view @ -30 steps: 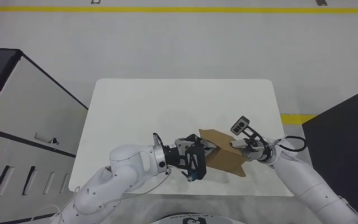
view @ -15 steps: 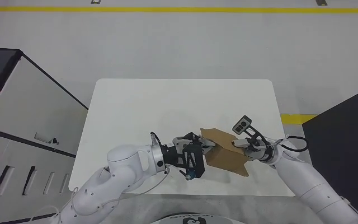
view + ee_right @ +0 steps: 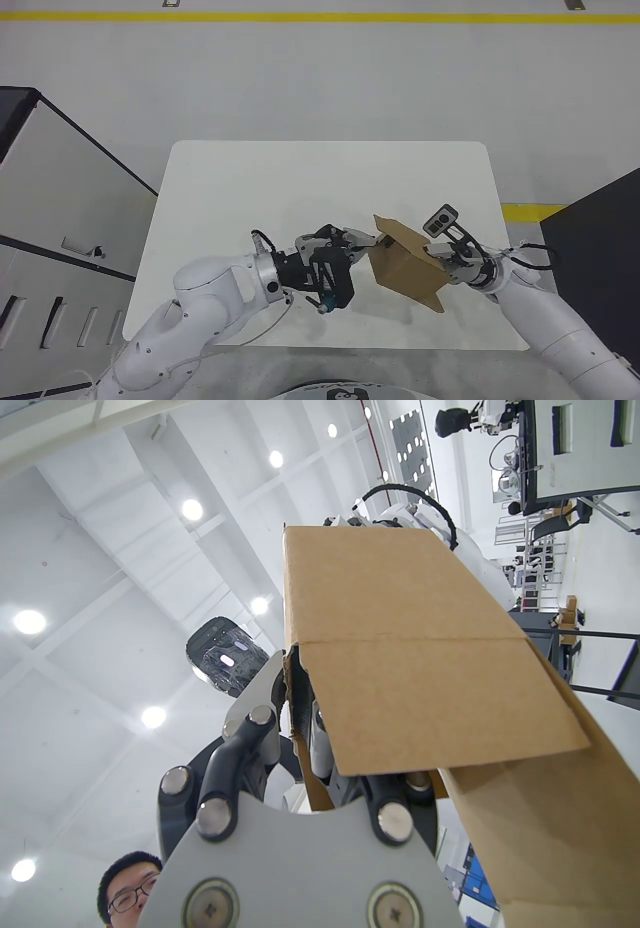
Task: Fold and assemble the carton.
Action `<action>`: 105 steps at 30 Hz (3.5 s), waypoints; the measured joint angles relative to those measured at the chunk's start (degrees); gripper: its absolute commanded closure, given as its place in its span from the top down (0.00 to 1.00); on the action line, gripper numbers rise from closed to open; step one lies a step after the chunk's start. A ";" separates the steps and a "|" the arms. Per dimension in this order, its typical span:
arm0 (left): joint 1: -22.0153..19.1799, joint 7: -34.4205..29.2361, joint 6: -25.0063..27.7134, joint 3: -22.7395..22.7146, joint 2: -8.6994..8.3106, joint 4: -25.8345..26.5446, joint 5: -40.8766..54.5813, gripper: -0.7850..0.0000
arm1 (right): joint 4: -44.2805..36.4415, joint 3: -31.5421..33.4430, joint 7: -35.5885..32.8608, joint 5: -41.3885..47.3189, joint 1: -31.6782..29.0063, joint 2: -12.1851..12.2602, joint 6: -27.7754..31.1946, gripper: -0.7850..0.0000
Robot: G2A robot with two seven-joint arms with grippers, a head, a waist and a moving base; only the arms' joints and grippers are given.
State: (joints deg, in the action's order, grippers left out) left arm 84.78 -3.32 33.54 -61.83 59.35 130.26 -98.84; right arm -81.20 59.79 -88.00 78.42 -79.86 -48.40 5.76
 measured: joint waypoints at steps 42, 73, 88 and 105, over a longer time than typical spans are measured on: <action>-4.80 -10.75 2.09 7.03 1.48 -1.87 -5.02 0.00 | -1.29 8.14 1.11 -17.72 -1.11 -0.30 11.64 0.00; -5.57 -3.50 4.69 6.26 1.37 -4.59 -1.89 0.00 | -0.24 4.27 0.00 -8.19 0.69 -0.17 7.86 0.00; -4.77 -3.25 3.59 5.47 1.26 -4.47 -1.98 0.00 | -2.57 6.43 1.40 -14.67 0.41 -0.30 12.02 0.00; -2.40 -2.47 4.33 2.82 0.51 -4.08 -3.71 0.00 | -6.36 10.24 1.56 -19.80 -0.12 -0.82 12.10 0.00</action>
State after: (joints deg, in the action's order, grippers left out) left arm 82.38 -5.78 37.87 -59.02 59.86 126.18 -102.55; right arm -87.56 70.04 -86.44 58.62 -79.98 -49.22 17.85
